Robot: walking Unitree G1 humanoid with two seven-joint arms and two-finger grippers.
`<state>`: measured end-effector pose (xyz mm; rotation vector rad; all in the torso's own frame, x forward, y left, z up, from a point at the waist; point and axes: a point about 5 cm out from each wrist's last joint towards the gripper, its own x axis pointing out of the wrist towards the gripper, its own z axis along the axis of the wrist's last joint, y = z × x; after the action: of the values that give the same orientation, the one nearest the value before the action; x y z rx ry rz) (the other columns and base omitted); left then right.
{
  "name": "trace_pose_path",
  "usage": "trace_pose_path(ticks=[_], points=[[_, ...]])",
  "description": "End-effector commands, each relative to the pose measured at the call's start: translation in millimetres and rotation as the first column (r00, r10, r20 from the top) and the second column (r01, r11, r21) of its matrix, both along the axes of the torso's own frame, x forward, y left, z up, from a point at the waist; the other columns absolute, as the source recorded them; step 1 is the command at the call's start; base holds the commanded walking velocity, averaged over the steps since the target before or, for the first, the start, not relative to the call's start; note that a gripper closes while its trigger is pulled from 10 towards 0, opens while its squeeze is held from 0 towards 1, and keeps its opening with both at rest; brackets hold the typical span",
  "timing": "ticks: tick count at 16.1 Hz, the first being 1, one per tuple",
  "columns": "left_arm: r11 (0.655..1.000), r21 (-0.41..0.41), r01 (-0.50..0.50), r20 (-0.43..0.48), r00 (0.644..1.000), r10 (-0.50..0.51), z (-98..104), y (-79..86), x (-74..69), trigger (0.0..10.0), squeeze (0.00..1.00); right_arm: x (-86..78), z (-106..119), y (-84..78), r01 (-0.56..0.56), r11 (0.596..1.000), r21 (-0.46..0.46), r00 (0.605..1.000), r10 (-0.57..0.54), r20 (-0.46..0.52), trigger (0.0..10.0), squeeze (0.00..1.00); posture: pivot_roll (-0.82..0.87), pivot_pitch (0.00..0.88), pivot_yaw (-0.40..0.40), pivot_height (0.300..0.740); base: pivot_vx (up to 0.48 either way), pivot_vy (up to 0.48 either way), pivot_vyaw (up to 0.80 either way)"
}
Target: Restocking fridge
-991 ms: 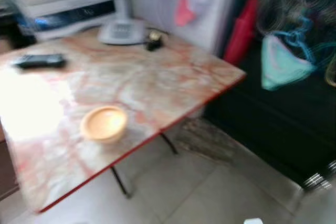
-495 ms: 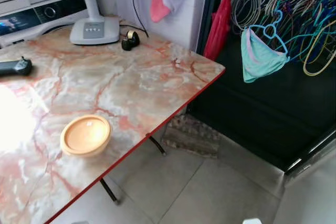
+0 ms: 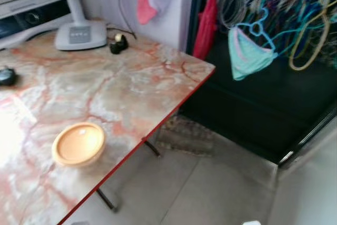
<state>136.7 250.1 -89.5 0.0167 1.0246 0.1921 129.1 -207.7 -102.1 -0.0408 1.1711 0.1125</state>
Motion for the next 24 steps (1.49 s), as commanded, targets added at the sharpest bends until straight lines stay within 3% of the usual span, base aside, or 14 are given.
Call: trace_pose_path(ticks=[1, 24], points=[[1.000, -0.007, 0.014, -0.002, 1.000, -0.014, 0.0, -3.1, 3.1, 10.0, 0.00, -3.1, -0.4, -4.2, 0.000, 1.000, -0.020, 1.000, -0.001, -0.009, 10.0, 0.00, 0.10, 0.000, -0.003, 0.740, 0.000, 0.000, -0.80], [0.998, -0.003, 0.063, -0.007, 0.998, -0.063, 1.8, -5.0, 9.9, 10.0, 0.00, -0.4, -0.6, -0.1, 0.071, 0.997, -0.012, 0.997, -0.071, 0.004, 10.0, 0.00, 0.07, 0.000, 0.010, 0.740, 0.000, 0.000, -0.80]])
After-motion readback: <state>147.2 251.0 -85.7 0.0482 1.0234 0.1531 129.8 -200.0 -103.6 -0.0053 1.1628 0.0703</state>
